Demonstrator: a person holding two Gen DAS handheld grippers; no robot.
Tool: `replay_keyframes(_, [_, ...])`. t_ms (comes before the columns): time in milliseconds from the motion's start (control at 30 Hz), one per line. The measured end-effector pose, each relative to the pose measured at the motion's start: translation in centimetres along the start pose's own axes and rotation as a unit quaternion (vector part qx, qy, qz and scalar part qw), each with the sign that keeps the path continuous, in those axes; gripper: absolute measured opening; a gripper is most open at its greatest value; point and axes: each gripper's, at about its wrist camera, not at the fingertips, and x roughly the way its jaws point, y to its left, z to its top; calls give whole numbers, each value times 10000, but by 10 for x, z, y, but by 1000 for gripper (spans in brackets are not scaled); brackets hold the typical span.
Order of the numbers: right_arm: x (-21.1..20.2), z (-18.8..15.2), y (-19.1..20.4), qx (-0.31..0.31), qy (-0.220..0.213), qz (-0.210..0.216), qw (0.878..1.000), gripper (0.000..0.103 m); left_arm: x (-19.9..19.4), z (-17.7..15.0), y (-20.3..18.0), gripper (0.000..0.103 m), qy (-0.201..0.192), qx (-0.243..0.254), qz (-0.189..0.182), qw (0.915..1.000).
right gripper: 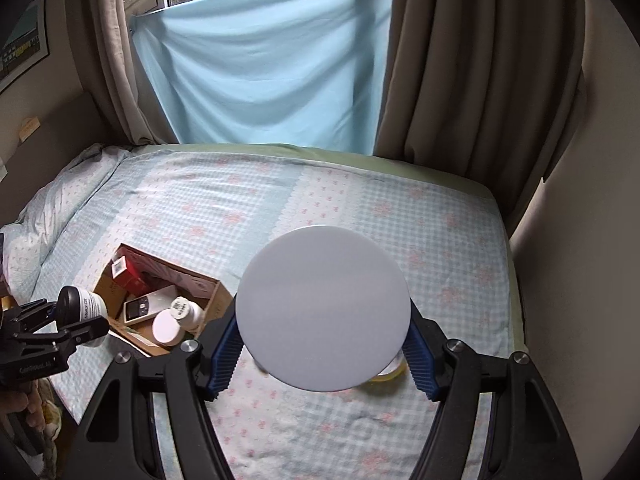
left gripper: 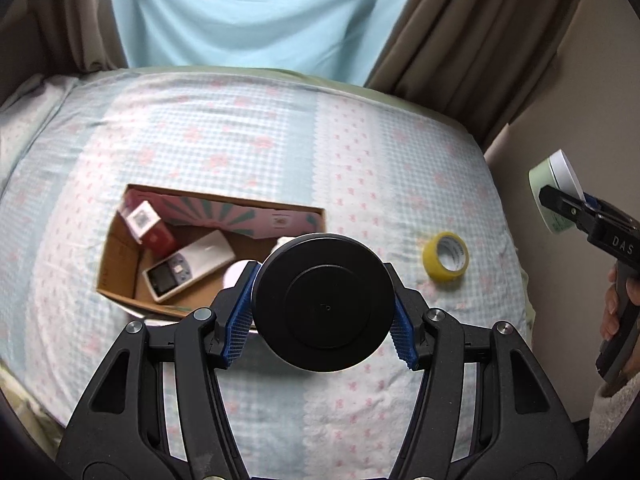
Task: Organize rigid objects
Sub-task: 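Carry the black-lidded jar with the left tool while the right tool carries the white-lidded jar to the box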
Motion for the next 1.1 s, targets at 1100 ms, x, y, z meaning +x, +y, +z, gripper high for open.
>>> replay_keyframes(1100, [163, -15, 270, -599, 1738, 279, 9826, 66, 88, 31, 204, 55, 1024, 679, -302, 9920])
